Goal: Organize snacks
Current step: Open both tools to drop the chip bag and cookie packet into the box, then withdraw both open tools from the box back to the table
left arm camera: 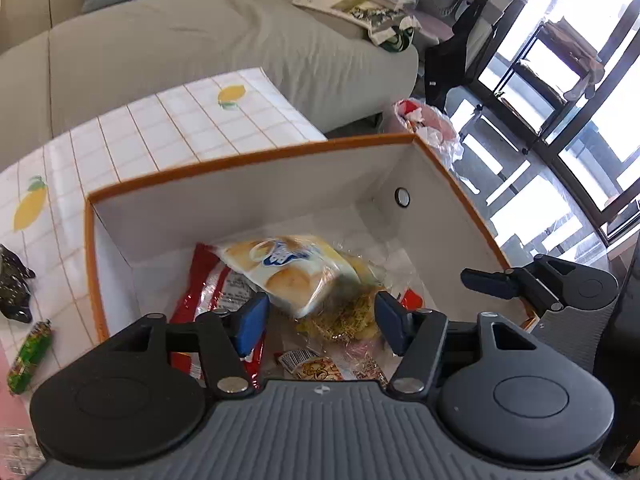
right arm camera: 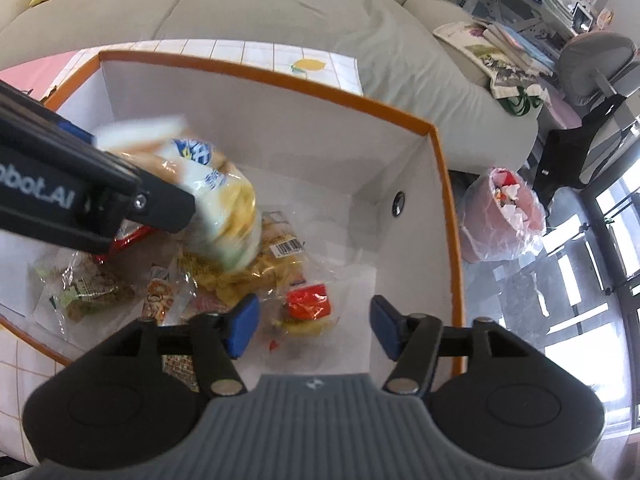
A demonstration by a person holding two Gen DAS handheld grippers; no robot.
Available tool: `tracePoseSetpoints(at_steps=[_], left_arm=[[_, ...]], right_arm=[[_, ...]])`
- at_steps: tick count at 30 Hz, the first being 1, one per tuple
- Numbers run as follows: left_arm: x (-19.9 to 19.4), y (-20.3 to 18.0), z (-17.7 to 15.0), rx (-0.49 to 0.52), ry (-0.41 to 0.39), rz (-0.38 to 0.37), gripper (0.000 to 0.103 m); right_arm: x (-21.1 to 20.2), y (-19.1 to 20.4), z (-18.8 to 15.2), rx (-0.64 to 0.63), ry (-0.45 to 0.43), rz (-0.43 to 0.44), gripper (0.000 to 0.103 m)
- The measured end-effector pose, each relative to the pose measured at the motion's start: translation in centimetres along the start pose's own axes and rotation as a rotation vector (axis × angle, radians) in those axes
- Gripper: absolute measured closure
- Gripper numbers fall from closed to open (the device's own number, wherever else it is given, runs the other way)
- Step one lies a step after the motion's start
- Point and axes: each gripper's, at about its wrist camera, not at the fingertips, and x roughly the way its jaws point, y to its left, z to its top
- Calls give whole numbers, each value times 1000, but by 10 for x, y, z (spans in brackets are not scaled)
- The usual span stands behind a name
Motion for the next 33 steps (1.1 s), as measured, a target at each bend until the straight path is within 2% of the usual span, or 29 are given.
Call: tracePoseSetpoints(at_steps=[9, 13, 21, 28, 33], left_arm=[[-36, -13, -3, 95, -69, 63, 23], [-54, -18, -12, 159, -106, 111, 23], [-87, -21, -40, 247, -180, 245, 23], [-118, 2, -74, 188, -247, 275, 23], [-137, 28, -100, 134, -289, 321, 30]], right_arm=[[-27, 0, 1, 12, -36, -42, 14], [-45, 6, -3, 33, -66, -51, 13], [-90, 23, -17, 192, -187, -10, 9], [-117, 58, -36, 252, -284, 41, 7], [-126, 87, -46, 281, -318, 93, 6]])
